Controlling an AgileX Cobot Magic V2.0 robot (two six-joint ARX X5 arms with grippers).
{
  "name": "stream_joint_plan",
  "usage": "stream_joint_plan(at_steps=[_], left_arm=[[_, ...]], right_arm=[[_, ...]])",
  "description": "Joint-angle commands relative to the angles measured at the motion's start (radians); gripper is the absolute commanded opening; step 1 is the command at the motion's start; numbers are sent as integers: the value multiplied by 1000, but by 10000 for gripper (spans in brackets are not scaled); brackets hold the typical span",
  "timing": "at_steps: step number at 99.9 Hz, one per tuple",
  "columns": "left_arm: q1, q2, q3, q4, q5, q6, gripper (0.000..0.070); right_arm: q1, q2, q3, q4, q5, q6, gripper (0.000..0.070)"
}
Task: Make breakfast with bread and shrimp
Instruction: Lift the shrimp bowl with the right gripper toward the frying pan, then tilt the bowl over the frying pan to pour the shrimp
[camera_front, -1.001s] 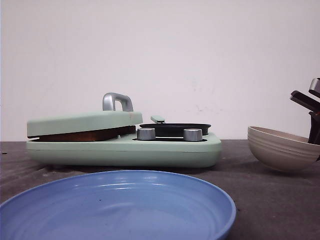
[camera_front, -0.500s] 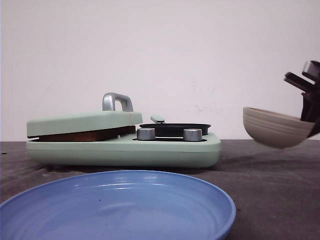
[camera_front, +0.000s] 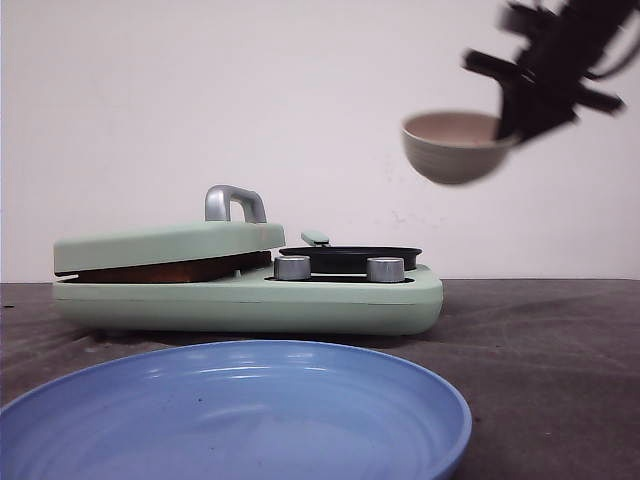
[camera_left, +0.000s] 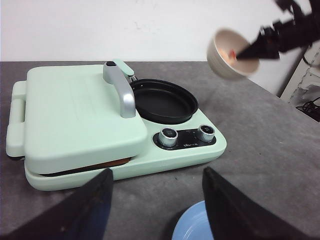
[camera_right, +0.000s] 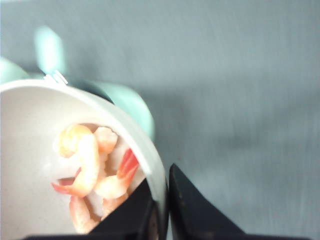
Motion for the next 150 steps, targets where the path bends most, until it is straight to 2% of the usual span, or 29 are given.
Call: stream_joint_plan(at_steps=[1,36,69,93,103,104,133,150], left_arm=[[-2,4,3,8,-2,12,284],[-2,4,3,2,-2,12,284],[-2,4,3,2,-2,16,284],[-2,3,3,3,-2,16,284],[-2,3,3,1,-1,16,284],[-2,3,3,1,-1,16,284],[-2,3,3,-16,0,16,284],[-2,3,3,-13,7,16,284]], right_arm=[[42,5,54,38,62,-54,0],[166,182,245,66,224,-207,0],[201,300,263,250,325,-348,0],[247,315,263,355,414,-550,0],[270,315,263,396,463,-650,0],[279,315,263,414,475,-687,0],[322,315,263,449,585,-880,0],[332,315,262,513,663,-971,0]])
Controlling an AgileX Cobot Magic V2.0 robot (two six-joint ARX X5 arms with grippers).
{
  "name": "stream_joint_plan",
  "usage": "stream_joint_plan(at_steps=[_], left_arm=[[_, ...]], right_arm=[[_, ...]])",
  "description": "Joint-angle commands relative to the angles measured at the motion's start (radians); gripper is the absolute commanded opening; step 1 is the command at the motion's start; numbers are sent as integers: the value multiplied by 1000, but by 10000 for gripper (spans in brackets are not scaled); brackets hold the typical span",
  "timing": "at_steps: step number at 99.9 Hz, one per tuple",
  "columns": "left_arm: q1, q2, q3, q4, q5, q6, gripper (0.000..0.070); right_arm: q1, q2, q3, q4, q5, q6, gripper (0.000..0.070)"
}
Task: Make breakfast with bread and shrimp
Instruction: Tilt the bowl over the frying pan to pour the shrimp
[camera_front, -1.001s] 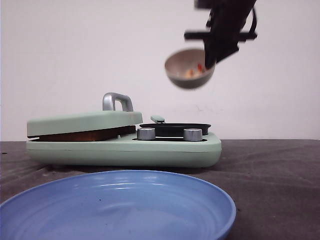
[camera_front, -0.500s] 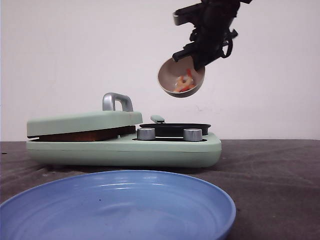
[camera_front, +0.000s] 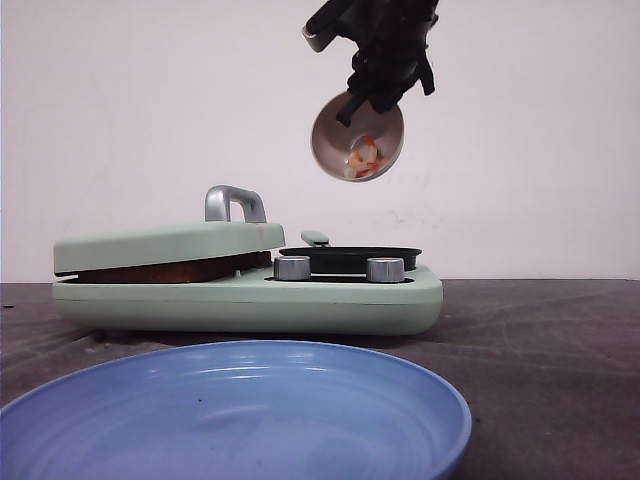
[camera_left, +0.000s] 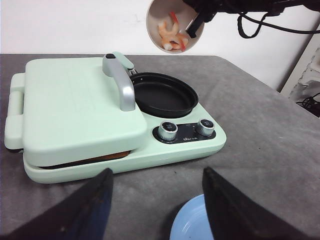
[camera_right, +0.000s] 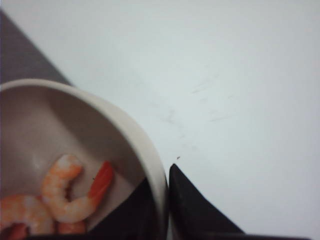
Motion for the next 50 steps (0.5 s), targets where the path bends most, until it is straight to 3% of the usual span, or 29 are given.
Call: stream_joint_plan(at_steps=[1,20,50], left_arm=[[-2,3,3,12,3,13,284],[-2,3,3,13,16,14,284],[-2,3,3,14,45,21,284]], right_arm=[[12,16,27,37,36,-77,0],[41,16,27,116,126,-223,0],[91,16,27,152,184,-327,0]])
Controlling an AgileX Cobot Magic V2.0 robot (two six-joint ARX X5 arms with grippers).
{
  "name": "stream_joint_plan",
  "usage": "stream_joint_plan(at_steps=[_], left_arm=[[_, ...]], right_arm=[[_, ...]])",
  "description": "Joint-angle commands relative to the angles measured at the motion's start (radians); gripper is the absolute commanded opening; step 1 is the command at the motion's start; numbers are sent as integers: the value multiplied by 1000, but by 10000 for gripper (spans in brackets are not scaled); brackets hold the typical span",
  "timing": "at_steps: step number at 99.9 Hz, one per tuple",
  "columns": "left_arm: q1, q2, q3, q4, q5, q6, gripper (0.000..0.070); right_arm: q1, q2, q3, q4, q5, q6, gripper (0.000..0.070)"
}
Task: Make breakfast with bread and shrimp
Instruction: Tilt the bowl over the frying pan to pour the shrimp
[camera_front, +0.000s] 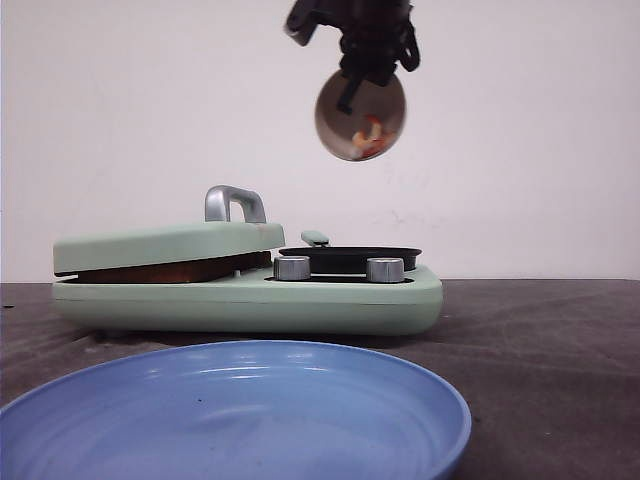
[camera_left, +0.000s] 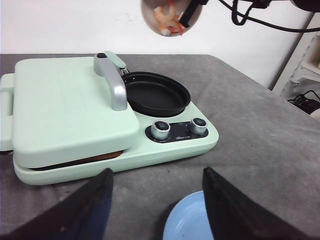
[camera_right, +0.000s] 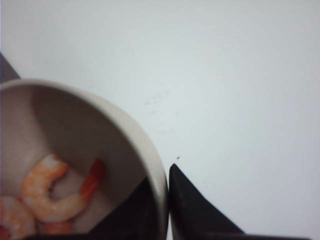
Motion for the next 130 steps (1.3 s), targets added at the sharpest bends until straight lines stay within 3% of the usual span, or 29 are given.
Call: stream_joint_plan(at_steps=[1,44,100,130], left_arm=[[-2,3,3,14,9,17,284],[-2,-3,3,41,12,20,284],[-2,-90,3,41,11,24,284],[-3,-101,3,41,11,24,284]], right_arm=[[13,16,27,19,20,-45,0],[26,16,25,20,105,-150,0],[52,16,22,64,148,-269,0],[58,16,22,63,159,-255,0]])
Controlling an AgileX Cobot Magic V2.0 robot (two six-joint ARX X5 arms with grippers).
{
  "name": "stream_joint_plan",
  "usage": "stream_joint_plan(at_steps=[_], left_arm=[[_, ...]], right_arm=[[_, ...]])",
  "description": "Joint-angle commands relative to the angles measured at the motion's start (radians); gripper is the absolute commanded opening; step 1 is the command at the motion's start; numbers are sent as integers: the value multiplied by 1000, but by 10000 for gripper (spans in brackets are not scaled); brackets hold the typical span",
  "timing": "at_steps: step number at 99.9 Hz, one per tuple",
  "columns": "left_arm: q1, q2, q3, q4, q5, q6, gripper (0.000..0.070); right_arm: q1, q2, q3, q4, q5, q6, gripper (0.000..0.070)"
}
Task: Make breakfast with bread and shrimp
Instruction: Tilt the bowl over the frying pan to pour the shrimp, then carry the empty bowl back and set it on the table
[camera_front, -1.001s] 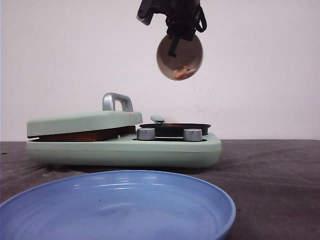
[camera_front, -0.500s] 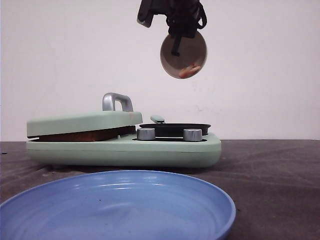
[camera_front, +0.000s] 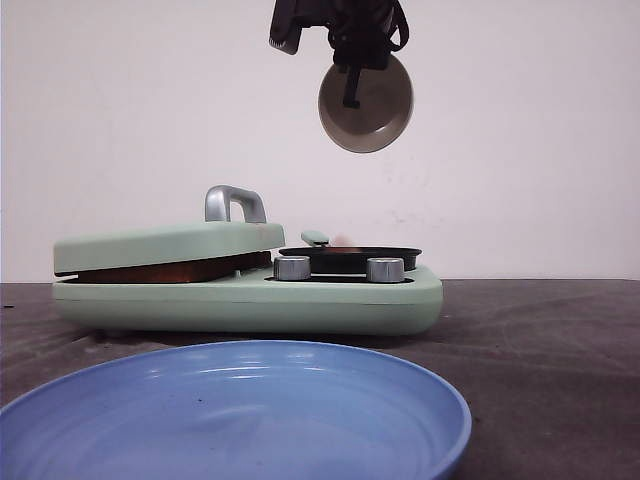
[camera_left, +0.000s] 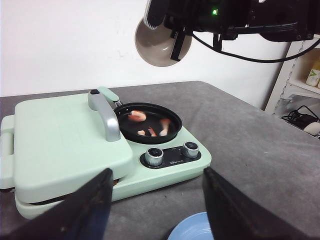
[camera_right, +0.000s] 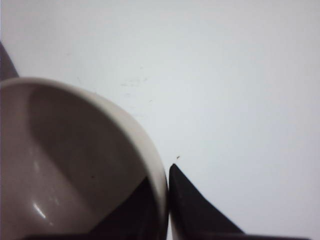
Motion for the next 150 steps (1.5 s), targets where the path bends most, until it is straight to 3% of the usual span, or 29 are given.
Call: stream_joint_plan(at_steps=[1,36,53,75,83,99,113,129,138,150], left_arm=[[-3,-1,3,10,2,6,284],[-3,-1,3,10,-7,5,284],[-3,0,3,5,-23,2,283],[-3,0,3,-1,-32,-35,284],[-3,2,3,-6,-32,-39,284],[-3,24,3,-17,-33,-43,284],[-3,66,3,-18,-33,-44,284],[-2,112,3,-17,-33,-44,284],[-3,130,3,-2,-33,-46,284],[-3,146,3,33,-33,-66,284]], right_arm=[[8,16,22,14,10,17,0],[-23,8,23,-63,65,323,5],[-52,-41,31,-298,43,644,5],[-154,-118,89,-778,-200,1123,5],[-204,-155,89,-874,-320,1246,4],[-332,-217,89,-1043,-634,1438,4],[-442,-241,89,-1190,-855,1477,4],[-517,-243,87,-1289,-1021,1451,4],[-537,-243,86,-1303,-1070,1447,4],[-544,-243,57,-1305,-1074,1445,4]])
